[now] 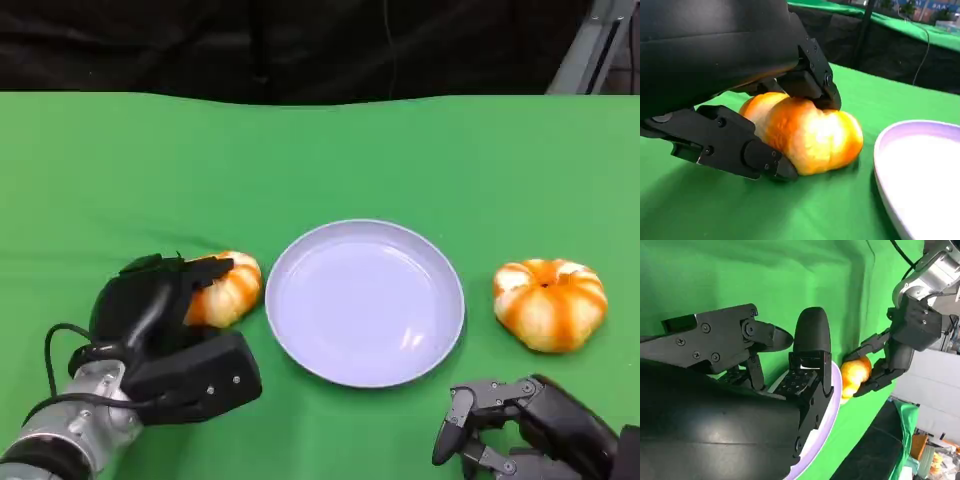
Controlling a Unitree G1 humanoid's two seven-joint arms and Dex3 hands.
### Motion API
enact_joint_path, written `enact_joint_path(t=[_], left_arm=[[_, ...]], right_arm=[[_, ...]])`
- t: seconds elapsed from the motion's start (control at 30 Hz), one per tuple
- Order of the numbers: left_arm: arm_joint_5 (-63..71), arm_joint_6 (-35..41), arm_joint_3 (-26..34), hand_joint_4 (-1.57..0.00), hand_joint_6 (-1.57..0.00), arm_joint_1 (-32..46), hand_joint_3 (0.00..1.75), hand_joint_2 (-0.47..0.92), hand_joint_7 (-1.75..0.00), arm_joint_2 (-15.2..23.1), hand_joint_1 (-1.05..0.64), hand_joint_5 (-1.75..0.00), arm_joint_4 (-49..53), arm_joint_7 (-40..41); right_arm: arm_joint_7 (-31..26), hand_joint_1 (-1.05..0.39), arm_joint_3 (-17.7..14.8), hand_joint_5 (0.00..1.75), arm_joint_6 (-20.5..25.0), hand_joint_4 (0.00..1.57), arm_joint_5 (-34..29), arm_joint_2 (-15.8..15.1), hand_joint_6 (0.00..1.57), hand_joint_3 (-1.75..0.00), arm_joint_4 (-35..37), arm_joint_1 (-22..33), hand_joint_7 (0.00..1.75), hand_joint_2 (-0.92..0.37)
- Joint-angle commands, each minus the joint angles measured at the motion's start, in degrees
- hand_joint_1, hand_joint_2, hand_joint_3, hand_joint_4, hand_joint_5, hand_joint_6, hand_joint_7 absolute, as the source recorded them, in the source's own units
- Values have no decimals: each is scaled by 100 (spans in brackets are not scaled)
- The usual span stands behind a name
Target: Grasp the bread from the table and place it into the plate.
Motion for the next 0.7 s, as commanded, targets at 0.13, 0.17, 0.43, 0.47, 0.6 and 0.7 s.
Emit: enact_joint_path(t=[0.13, 0.17, 0.43, 0.47, 0.6, 0.7], left_arm=[[30, -58, -38, -61, -121, 119, 0, 83, -10, -8, -9, -131, 92, 273], [31, -99, -39, -64, -122, 125, 0, 82, -11, -12, -8, -133, 88, 340], [93, -242, -96, -61, -118, 145, 0, 82, -22, 21, -8, -145, 79, 668], [84, -288, -91, -61, -112, 151, 0, 82, -34, 26, -8, -146, 76, 716], [73, -357, -90, -60, -92, 154, 0, 82, -69, 31, -10, -144, 88, 794], [93, -462, -78, -62, -91, 183, 0, 83, -70, 74, -11, -140, 7, 1015]], right_arm=[[-1, -3, -5, 158, 16, 71, 59, -82, 79, -52, -51, 35, 109, -90], [-2, -3, -5, 158, 21, 71, 58, -82, 79, -52, -53, 33, 109, -90], [-44, -3, 4, 159, 39, 71, 6, -83, 79, -52, -83, 41, 109, -91], [-35, -3, 3, 159, 18, 71, 18, -78, 79, -52, -58, 31, 109, -91], [-22, -3, 2, 159, -10, 71, 38, -71, 79, -52, -22, 16, 110, -90], [-31, -2, 7, 159, 37, 71, 28, -75, 79, -53, -63, 26, 110, -90]])
